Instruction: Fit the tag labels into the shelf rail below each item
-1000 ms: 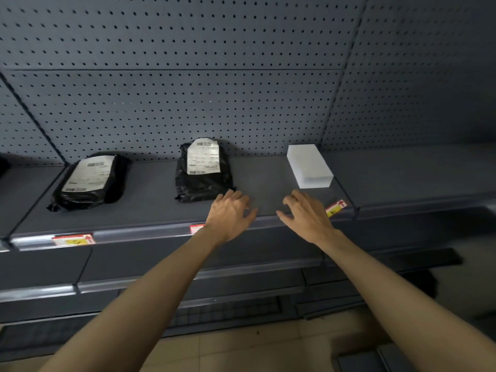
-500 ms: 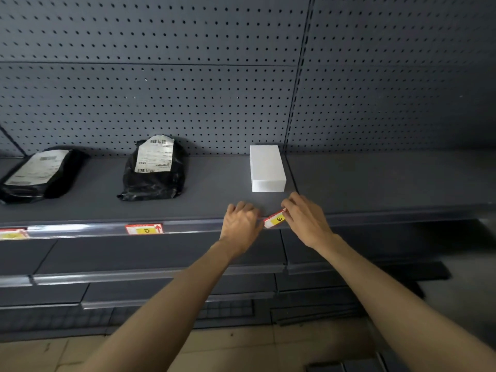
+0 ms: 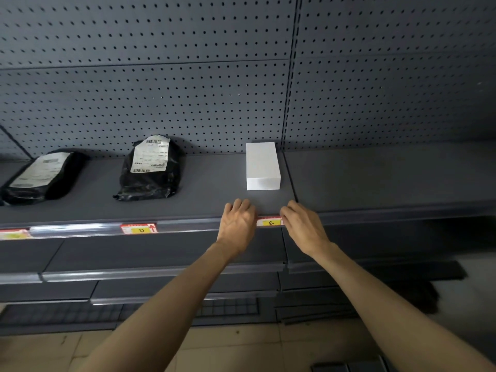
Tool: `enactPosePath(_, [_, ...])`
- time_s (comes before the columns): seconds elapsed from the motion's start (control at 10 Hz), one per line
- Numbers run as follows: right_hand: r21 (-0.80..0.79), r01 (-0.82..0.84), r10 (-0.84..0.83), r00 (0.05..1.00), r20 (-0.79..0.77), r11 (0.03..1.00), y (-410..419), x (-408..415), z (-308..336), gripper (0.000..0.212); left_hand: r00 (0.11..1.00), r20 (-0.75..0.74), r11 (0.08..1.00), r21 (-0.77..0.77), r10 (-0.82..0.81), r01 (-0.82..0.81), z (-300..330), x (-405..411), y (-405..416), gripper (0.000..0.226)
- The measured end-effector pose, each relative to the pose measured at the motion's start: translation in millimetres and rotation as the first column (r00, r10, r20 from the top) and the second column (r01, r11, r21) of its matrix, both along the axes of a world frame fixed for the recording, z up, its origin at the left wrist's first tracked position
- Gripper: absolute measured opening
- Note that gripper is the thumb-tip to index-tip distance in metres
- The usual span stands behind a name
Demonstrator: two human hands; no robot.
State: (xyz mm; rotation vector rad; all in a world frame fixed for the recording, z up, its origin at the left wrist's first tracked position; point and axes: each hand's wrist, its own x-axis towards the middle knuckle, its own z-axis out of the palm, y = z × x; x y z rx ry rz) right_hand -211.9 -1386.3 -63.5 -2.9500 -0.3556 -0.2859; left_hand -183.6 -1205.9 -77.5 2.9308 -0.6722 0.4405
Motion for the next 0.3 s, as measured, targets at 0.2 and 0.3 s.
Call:
enactPosePath(0.2, [-0.027,0.02,-0.021,1.0,-0.023,0.999,4,1,1,0.013,0.998,-0.062,0.998,0.054,-0.013,0.017,1,4,0,0.014])
enactPosePath(0.3, [0.064,0.026,-0.026,1.0,0.009,0.998,0,2,10,0.014,0.995,-0.098,0.997,-0.079,0.006,-0.014,8,5,1,0.018])
